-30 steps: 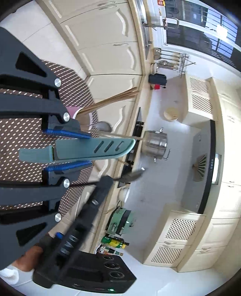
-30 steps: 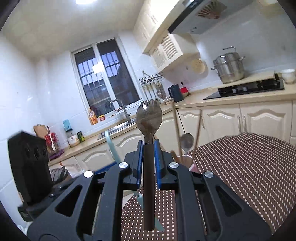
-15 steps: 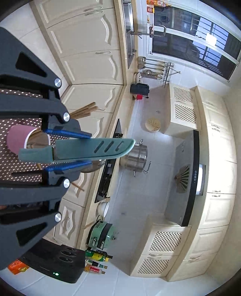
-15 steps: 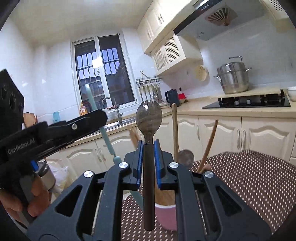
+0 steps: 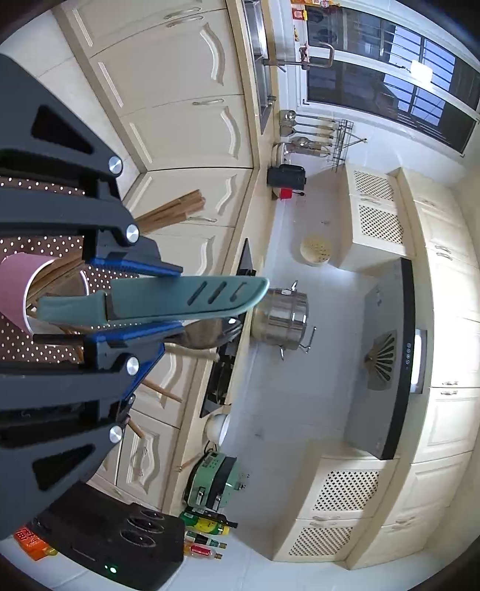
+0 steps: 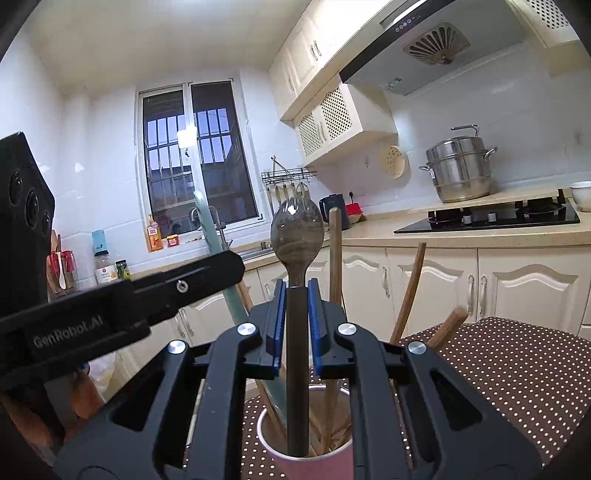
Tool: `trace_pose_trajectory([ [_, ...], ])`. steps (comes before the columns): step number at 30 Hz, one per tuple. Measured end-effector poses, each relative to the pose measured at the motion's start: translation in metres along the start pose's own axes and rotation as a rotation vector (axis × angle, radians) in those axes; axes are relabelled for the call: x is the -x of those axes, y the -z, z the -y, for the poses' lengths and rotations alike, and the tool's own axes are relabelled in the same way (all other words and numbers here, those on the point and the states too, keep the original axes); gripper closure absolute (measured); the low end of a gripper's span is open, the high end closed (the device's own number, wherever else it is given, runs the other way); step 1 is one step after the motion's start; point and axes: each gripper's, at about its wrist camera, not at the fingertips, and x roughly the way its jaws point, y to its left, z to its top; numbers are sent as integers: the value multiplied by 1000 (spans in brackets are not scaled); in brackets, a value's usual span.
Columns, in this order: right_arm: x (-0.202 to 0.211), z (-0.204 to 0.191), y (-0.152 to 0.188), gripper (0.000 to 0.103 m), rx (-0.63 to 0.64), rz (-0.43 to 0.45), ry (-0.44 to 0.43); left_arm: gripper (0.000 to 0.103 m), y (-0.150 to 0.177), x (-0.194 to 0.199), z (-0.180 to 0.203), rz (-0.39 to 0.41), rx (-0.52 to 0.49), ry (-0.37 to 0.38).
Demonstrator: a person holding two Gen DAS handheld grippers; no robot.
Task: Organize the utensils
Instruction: 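Lower the knife and spoon into the pink cup and open both grippers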
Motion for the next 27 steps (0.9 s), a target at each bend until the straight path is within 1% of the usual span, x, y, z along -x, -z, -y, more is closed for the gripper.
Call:
trace_pose_trajectory([
  [8,-5,2,8,91,-1,-15,2,79,16,-10,-4,-54,-8,-5],
  [11,-4,1,12,91,11,-23,1,79,21,-9,-9,-71,26,-3],
  [17,0,1,12,91,15,-29,-2,78,19,-6,-12,-70,40,-1],
  [18,0,1,12,91,16,-27,2,75,18,-5,-13,-70,42,-1],
  [20,-1,3,11,91,6,-31,3,72,17,-4,-14,-72,48,-11],
  [27,2,0,14,91,10,-57,4,71,18,1,-19,-87,55,-25],
])
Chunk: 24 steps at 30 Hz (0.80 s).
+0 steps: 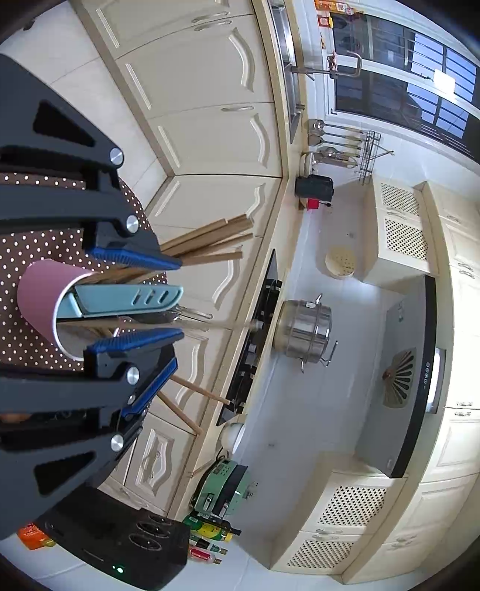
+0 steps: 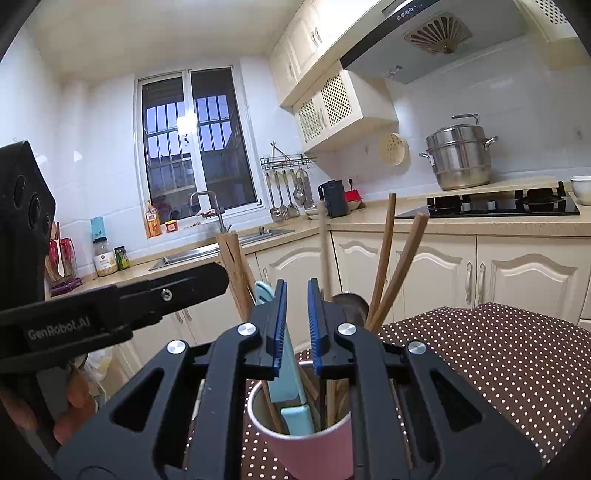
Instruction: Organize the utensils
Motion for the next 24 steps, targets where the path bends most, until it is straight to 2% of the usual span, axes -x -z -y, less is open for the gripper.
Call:
trace_pose_trajectory([
  [2,3,-2,0,91,2,-7,0,70,0,2,0,-5,0,-3],
  [10,32,-15,-3,91,39,-18,52,56,5,23,0,-8,-15,-48],
  [19,83,-43,-15,90,111,-18,142,38,10,75,9,18,-71,-141],
  [20,90,-47,-17,88,119,-18,153,37,11,83,12,21,-81,-157],
  [21,96,-51,-19,77,125,-15,159,37,11,90,15,26,-91,-176],
  [22,101,-54,-20,56,128,-10,163,37,11,99,19,33,-101,-189],
  [23,110,-58,-22,47,127,-5,163,37,11,105,22,40,-108,-195],
  [24,116,-60,-24,46,125,-1,161,34,12,113,25,48,-114,-200],
])
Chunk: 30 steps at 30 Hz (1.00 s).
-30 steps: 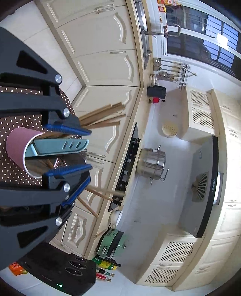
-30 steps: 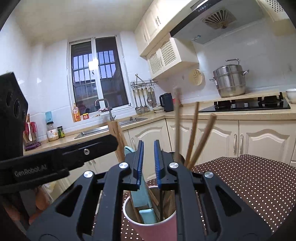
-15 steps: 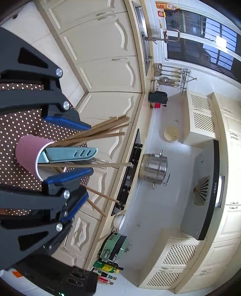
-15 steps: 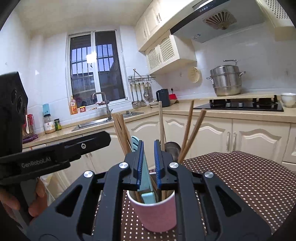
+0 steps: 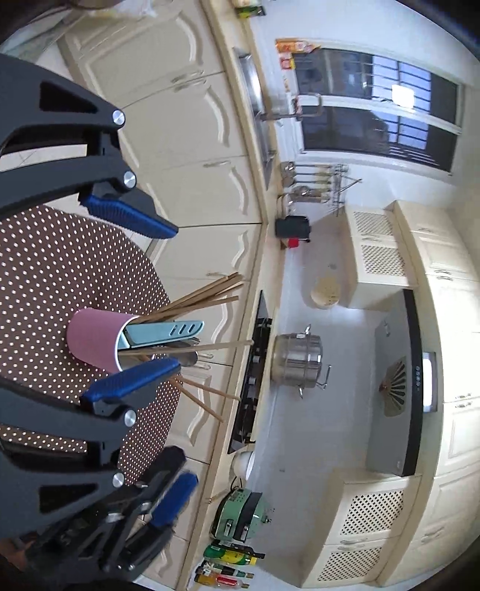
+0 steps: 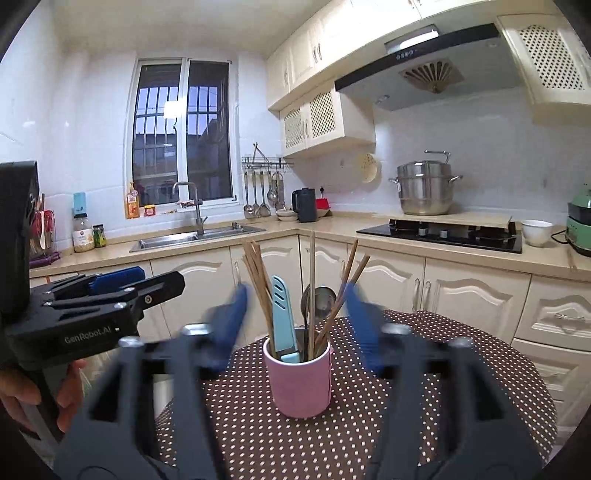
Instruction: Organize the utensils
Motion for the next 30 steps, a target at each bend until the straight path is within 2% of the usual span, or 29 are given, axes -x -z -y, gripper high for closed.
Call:
trace_pose_trajectory([
  [5,31,-8,-6,45,-2,-7,24,26,0,45,9,44,-9,-8],
  [10,65,-17,-7,34,-16,-28,53,24,3,82,17,56,-39,8],
  [13,83,-22,-5,30,-20,-41,66,19,7,103,20,58,-48,10],
  [19,114,-32,-8,23,-25,-40,108,16,9,130,21,72,-36,27],
  [30,147,-43,-11,19,5,-28,164,15,16,160,27,106,-49,41],
])
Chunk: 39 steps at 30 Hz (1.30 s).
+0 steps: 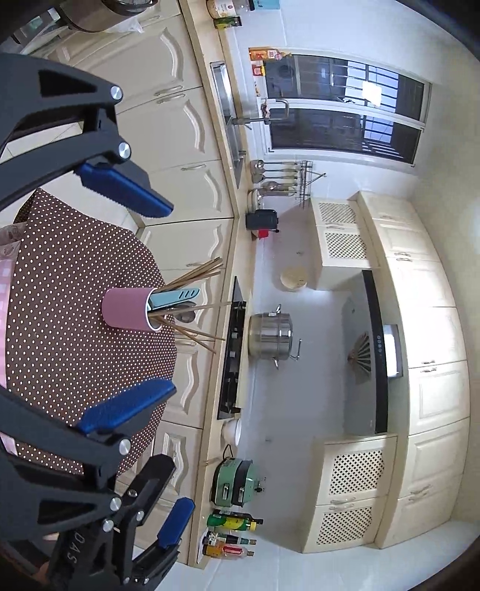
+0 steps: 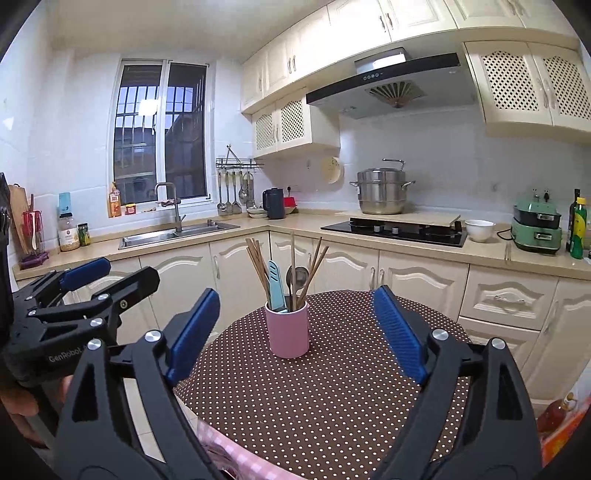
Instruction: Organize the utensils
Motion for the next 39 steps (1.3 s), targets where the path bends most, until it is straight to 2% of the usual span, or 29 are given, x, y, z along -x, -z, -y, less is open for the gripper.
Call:
trace_pose_trajectory([
  [15,6,-3,1,16,25,24,18,15,0,15,6,105,-31,-5],
  [39,-21,8,4,16,20,-14,26,15,5,-19,8,98,-48,-17],
])
